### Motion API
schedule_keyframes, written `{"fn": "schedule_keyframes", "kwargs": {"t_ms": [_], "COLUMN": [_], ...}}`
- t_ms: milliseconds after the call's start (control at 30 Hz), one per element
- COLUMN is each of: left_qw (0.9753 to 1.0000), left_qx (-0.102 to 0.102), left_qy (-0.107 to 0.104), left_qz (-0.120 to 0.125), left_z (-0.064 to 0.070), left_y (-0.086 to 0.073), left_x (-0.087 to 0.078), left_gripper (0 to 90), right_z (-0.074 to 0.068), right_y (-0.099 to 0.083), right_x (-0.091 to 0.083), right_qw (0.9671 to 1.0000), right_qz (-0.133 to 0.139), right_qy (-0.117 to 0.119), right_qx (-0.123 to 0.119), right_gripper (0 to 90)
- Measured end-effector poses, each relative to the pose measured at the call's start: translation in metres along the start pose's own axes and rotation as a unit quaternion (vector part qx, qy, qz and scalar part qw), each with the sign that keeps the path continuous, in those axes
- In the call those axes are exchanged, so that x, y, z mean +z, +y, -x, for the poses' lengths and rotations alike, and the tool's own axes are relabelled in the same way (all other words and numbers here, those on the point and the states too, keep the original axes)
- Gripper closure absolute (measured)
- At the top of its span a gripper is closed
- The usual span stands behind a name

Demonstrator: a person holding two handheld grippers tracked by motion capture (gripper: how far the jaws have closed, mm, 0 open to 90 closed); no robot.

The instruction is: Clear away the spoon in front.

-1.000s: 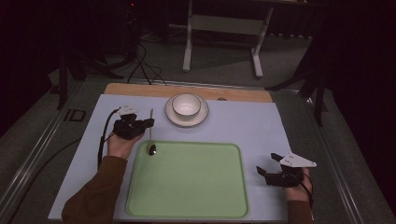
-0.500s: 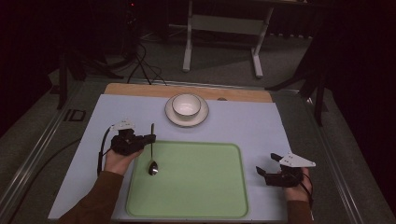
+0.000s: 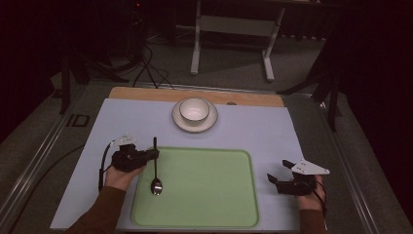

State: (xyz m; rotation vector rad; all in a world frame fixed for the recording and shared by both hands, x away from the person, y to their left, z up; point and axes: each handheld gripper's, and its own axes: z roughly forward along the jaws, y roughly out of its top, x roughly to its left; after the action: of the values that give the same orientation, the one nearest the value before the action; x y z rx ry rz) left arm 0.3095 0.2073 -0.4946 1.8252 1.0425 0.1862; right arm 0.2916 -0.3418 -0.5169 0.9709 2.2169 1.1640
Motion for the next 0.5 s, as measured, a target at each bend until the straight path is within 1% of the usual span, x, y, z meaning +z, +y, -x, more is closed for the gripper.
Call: {"fn": "schedule_keyframes", "kwargs": {"t_ms": [200,267,500], "left_qw": [0.9999,0.9998,0.9985], "left_qx": [0.005,0.009,0.034], "left_qy": [0.009,0.01,0.021], "left_qz": [-0.009,-0.013,-0.038], "left_z": [0.0012,0.0031,0.01], "left_y": [-0.0048,-0.0058,-0.0096], "left_x": [0.0005,0.0019,0.0076], "left_gripper": [81.7,81.3,79.5], "right_z": [0.0006,0.0007,0.0006], "right_y": [0.0001,0.0001,0.0001], "right_x": [-0.0007,-0.0006,-0.0007], "right_qw": [1.0,1.0,1.0], "right_qz": [0.002,0.002,0.002], "right_qy": [0.0,0.0,0.0], "right_qx": [0.0,0.0,-0.001], "right_gripper": [16.4,16.4,16.4]}}
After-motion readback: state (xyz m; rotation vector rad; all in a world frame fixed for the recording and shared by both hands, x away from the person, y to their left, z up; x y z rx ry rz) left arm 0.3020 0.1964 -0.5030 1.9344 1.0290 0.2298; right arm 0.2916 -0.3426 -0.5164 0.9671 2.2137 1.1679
